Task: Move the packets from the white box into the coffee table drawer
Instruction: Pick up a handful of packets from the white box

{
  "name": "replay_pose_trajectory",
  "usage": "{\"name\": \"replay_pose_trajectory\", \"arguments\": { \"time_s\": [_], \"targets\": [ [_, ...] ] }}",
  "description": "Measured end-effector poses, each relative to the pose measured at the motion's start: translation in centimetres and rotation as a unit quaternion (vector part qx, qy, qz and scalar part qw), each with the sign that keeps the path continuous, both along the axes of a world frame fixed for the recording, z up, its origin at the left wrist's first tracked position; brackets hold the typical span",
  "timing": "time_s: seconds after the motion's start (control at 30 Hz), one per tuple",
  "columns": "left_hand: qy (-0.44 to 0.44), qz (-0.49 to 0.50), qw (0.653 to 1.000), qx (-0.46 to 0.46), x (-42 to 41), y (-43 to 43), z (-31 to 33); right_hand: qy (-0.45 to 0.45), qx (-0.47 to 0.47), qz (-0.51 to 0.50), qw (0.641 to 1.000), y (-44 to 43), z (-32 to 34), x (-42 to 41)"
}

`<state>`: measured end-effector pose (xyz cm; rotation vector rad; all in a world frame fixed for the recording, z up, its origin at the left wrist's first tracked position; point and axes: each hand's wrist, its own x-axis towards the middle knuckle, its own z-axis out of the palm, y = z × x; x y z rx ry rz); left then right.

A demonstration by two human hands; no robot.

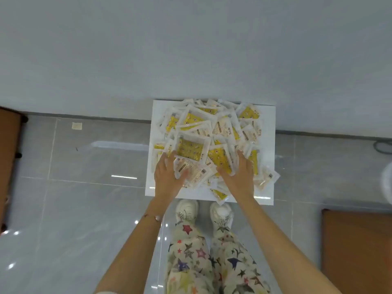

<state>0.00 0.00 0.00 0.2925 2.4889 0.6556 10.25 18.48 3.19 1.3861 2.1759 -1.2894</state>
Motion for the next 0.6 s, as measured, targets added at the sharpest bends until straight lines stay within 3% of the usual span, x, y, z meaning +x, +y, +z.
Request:
{"name": "replay_pose_trajectory", "arguments": {
  "time_s": [0.13,0.23,0.43,0.6],
  "targets": [
    [0.040,0.062,0.997,0.013,-2.0,1.1,-1.5,0.008,0.001,-0.063,0.998,0.9,-2.3,-0.4],
    [0.043,0.111,0.993,0.010,-2.5,1.7,-1.7,-0.014,0.025,-0.055,0.998,0.7,-3.4,-0.6],
    [0.023,0.119,0.992,-0.046,-3.5,2.5,-1.8,-0.035,0.037,-0.046,0.998,0.4,-3.8,-1.2],
    [0.001,0.122,0.992,-0.042,-4.5,2.3,-1.9,0.026,0.083,-0.085,0.993,0.5,-3.4,-1.3]
  ]
}}
